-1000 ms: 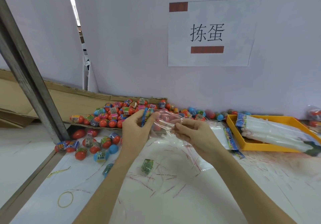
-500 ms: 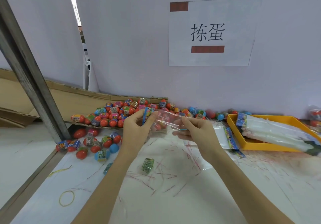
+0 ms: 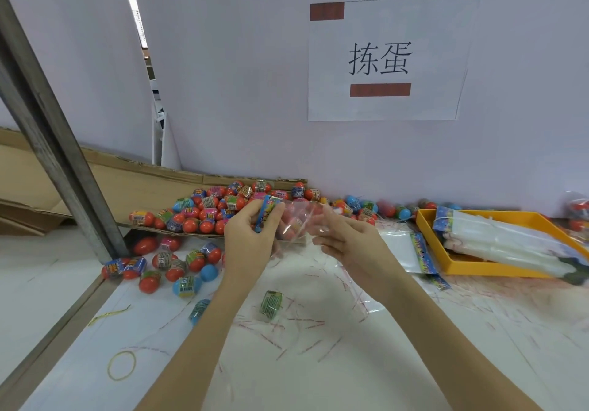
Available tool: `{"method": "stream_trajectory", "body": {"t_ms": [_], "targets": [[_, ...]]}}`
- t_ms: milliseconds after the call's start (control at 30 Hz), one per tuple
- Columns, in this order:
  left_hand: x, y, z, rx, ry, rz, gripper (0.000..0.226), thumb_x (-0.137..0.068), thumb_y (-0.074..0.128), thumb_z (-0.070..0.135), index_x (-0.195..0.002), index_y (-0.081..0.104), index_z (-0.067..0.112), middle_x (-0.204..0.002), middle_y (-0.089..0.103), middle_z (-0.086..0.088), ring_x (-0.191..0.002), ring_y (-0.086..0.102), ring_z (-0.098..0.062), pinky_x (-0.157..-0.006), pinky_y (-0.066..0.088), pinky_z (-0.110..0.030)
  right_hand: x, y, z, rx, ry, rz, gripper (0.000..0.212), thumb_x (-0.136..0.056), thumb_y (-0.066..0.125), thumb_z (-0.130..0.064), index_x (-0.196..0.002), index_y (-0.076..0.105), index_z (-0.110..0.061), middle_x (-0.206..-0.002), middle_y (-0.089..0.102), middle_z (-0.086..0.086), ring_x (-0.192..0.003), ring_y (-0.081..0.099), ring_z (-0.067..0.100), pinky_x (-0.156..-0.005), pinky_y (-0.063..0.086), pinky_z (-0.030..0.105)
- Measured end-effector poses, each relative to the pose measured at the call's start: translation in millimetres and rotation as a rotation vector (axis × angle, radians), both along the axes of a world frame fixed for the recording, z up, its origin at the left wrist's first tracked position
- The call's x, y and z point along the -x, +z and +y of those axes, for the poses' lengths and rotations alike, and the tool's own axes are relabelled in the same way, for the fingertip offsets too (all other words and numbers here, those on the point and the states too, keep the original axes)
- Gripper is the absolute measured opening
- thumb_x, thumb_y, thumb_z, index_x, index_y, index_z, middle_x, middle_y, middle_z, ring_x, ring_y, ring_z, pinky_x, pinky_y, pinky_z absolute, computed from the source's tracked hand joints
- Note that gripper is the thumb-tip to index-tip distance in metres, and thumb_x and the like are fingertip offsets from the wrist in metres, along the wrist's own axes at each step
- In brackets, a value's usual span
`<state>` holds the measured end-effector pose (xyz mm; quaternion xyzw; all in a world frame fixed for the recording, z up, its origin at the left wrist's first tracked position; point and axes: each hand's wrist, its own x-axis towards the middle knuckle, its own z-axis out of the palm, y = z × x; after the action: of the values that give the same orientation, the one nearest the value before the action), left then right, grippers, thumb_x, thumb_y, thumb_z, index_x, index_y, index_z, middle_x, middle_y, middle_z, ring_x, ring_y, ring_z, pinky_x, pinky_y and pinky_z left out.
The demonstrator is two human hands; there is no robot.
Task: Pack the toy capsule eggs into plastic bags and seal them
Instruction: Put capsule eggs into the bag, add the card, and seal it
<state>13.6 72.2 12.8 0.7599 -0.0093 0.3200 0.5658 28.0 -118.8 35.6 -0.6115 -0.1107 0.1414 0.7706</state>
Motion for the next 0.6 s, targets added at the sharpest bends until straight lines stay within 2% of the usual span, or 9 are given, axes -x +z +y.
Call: {"method": "stream_trajectory", "body": {"t_ms": [33, 100, 167, 267, 400, 500, 600], "targets": [[0.4, -0.5, -0.8, -0.018, 0.023, -0.008, 0.025, -0.101, 0.067, 0.036, -0.086, 0.068, 0.016, -0.069, 0.068, -0.006, -0.055, 0.064, -0.030, -0.049, 0.054, -0.041, -0.1, 0.5, -1.5, 0.027, 0.016, -0.013, 0.041, -0.085, 0.075, -0.049, -0.102, 0.082, -0.013, -0.106, 0.079, 0.010, -0.091, 0.071, 0.017, -0.083, 0.053, 0.027], [0.6, -1.7, -1.1, -0.116, 0.094, -0.051, 0.027, -0.102, 0.066, 0.036, -0.084, 0.066, 0.016, -0.067, 0.066, -0.005, -0.054, 0.062, -0.028, -0.048, 0.053, -0.038, 0.3, 2.8, -4.2, 0.061, 0.025, -0.051, 0.037, -0.079, 0.079, -0.047, -0.098, 0.083, -0.016, -0.106, 0.079, 0.008, -0.095, 0.071, 0.017, -0.087, 0.049, 0.029], [1.4, -1.1, -1.9, -0.279, 0.184, -0.144, 0.030, -0.101, 0.065, 0.034, -0.082, 0.065, 0.012, -0.060, 0.055, 0.004, -0.051, 0.050, -0.015, -0.051, 0.043, -0.022, 0.4, 5.9, -6.5, 0.037, 0.041, -0.071, 0.031, -0.082, 0.078, -0.041, -0.100, 0.083, -0.017, -0.109, 0.079, 0.008, -0.104, 0.073, 0.018, -0.090, 0.050, 0.029], [4.1, 1.8, -5.4, -0.410, 0.280, -0.237, 0.021, -0.100, 0.068, 0.025, -0.090, 0.071, 0.007, -0.063, 0.045, 0.015, -0.052, 0.040, 0.003, -0.055, 0.036, -0.010, -1.0, 8.1, -9.3, -0.096, 0.144, -0.018, 0.032, -0.091, 0.074, -0.036, -0.113, 0.080, -0.013, -0.120, 0.075, 0.014, -0.115, 0.072, 0.027, -0.093, 0.058, 0.028], [4.8, 1.4, -6.8, -0.468, 0.286, -0.327, 0.020, -0.099, 0.069, 0.023, -0.097, 0.074, 0.004, -0.072, 0.053, 0.014, -0.061, 0.045, 0.011, -0.059, 0.037, -0.005, 0.7, 4.0, -5.5, -0.109, 0.291, 0.057, 0.036, -0.098, 0.069, -0.032, -0.125, 0.074, -0.010, -0.130, 0.071, 0.015, -0.125, 0.066, 0.030, -0.098, 0.057, 0.032], [6.0, 2.8, -6.8, -0.525, 0.299, -0.356, 0.022, -0.100, 0.069, 0.024, -0.095, 0.074, 0.003, -0.073, 0.051, 0.014, -0.057, 0.042, 0.007, -0.060, 0.036, -0.002, 2.4, 1.3, -1.3, -0.107, 0.284, 0.064, 0.033, -0.095, 0.072, -0.030, -0.121, 0.077, -0.009, -0.126, 0.073, 0.016, -0.122, 0.068, 0.028, -0.094, 0.057, 0.028], [5.9, 3.6, -5.0, -0.528, 0.309, -0.341, 0.021, -0.099, 0.070, 0.023, -0.095, 0.073, 0.003, -0.069, 0.046, 0.018, -0.053, 0.041, 0.007, -0.057, 0.035, -0.002, -0.9, -0.2, -4.3, -0.163, 0.276, 0.080, 0.031, -0.095, 0.070, -0.024, -0.119, 0.076, -0.006, -0.126, 0.072, 0.020, -0.121, 0.069, 0.029, -0.094, 0.058, 0.031]]}}
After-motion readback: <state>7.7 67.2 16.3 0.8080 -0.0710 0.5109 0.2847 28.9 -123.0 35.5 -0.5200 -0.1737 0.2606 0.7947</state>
